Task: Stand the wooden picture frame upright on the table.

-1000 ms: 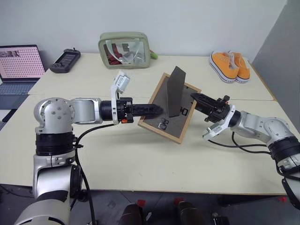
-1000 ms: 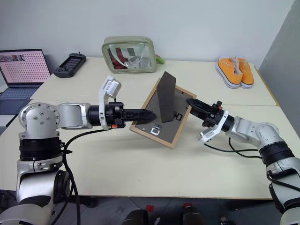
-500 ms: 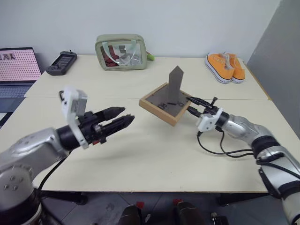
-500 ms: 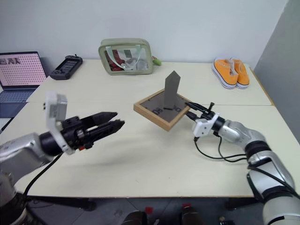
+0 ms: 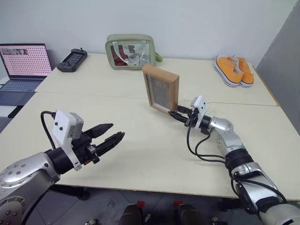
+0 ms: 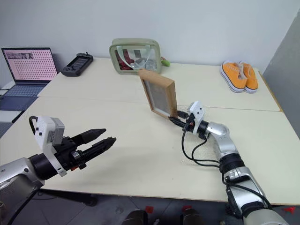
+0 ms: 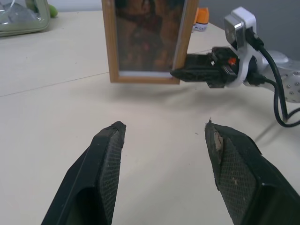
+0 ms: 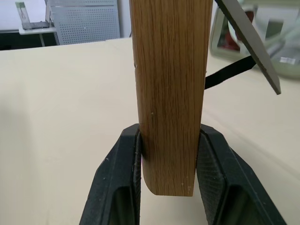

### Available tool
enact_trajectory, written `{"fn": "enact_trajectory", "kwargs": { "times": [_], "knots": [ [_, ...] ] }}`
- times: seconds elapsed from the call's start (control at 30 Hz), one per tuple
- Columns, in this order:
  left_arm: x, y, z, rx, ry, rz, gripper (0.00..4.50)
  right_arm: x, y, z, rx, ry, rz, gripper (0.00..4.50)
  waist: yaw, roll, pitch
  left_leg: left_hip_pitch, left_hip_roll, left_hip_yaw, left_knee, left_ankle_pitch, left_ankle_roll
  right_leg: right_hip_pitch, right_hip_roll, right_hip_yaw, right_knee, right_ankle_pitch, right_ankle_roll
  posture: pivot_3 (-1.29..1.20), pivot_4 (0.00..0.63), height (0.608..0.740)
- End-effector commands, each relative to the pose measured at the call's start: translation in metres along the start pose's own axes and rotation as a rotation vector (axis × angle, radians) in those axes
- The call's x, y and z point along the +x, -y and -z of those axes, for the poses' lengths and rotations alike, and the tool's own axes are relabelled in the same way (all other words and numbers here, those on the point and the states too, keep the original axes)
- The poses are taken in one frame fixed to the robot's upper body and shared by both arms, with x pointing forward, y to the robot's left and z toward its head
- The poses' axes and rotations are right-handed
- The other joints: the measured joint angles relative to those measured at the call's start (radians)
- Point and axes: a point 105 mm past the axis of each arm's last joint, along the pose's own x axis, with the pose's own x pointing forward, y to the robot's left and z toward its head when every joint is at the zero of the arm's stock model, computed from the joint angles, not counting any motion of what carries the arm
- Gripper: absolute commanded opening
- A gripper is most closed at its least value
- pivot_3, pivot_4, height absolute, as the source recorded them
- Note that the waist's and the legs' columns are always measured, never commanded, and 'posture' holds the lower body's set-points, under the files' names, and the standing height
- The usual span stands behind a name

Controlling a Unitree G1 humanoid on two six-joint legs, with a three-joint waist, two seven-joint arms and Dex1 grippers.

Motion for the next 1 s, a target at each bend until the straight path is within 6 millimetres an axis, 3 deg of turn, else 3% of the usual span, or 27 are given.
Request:
{"fn": "enact_trajectory", "kwargs": {
  "times": [0.03,0.27,0.83,0.9,1.0],
  "knots": [
    [-0.002,0.003,-0.015,0.054,0.049,-0.004,2.89,-0.001,-0.004,-0.005,0.058,0.051,0.025,1.33,-0.001,0.0,0.0,0.0,0.0,0.0,0.0,0.0,0.0,0.0,0.0,0.0,0.0,0.0,0.0,0.0,0.15,0.74],
    [-0.002,-0.001,-0.02,0.051,0.059,-0.009,2.89,-0.002,-0.012,0.013,0.14,0.033,0.074,1.33,-0.004,0.0,0.0,-0.001,0.0,0.0,0.0,0.0,0.0,-0.001,0.0,0.0,0.0,0.0,0.0,0.0,0.15,0.74],
    [0.004,-0.006,-0.029,0.043,0.067,0.018,2.89,-0.009,-0.011,0.024,0.269,0.014,0.143,1.33,-0.003,0.001,0.0,-0.001,0.001,0.0,0.0,0.0,0.0,-0.001,0.001,0.0,-0.001,0.0,0.0,0.0,0.15,0.74],
    [0.005,-0.006,-0.029,0.037,0.072,0.021,2.92,-0.01,-0.013,0.023,0.269,0.015,0.141,1.92,-0.003,0.001,0.0,-0.001,0.001,0.0,0.0,0.0,0.0,-0.001,0.001,0.0,-0.001,0.0,0.0,0.0,0.15,0.74],
    [0.006,-0.006,-0.03,0.036,0.074,0.026,2.92,-0.011,-0.015,0.023,0.252,0.007,0.138,2.42,-0.003,0.001,0.0,-0.002,0.001,0.0,0.0,0.0,0.0,-0.002,0.001,0.0,-0.001,0.0,0.0,0.0,0.15,0.74]
  ]
}}
